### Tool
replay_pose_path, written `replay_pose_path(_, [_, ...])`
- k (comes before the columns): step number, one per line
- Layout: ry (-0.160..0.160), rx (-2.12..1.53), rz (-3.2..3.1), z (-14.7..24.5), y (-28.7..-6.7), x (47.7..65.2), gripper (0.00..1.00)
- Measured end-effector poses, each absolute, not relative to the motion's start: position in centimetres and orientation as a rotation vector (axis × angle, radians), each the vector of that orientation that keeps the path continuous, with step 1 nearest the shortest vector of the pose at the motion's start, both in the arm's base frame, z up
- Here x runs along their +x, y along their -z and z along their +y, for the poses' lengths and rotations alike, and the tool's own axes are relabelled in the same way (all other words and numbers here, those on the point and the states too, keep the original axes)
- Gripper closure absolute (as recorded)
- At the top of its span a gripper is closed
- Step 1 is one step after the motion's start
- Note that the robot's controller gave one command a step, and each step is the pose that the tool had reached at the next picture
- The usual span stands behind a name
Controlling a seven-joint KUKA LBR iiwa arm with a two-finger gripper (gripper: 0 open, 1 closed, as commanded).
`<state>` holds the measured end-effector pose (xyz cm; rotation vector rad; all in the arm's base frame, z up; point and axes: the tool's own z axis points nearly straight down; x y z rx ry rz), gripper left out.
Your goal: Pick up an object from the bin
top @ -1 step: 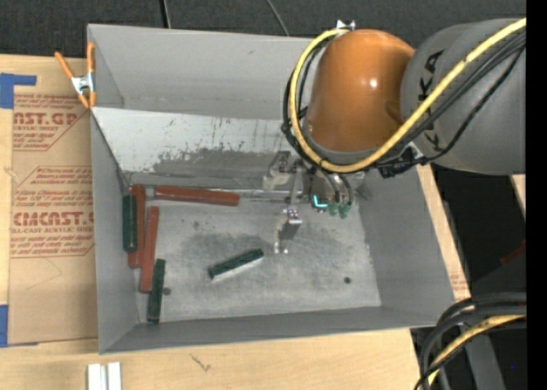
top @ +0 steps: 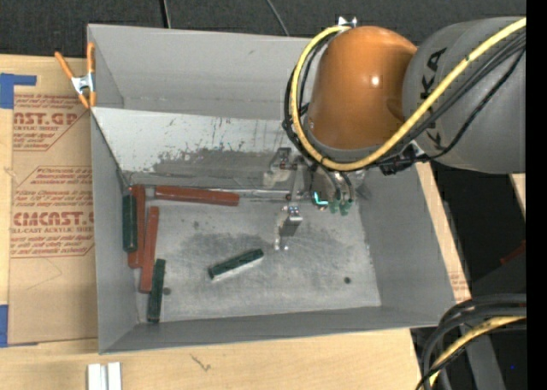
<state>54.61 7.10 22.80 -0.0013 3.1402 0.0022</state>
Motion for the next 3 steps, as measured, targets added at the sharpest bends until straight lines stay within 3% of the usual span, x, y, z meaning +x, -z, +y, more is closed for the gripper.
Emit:
replay_pose_path(1, [-0.002, -0.003, 3.140, 7.1, -22.8, 54.6, 0.00])
replay_pose_path(2, [-0.001, -0.264, 3.127, 6.1, -20.3, 54.1, 0.00])
replay_pose_path(3, [-0.002, -0.343, 3.120, 6.6, -7.8, 54.3, 1.00])
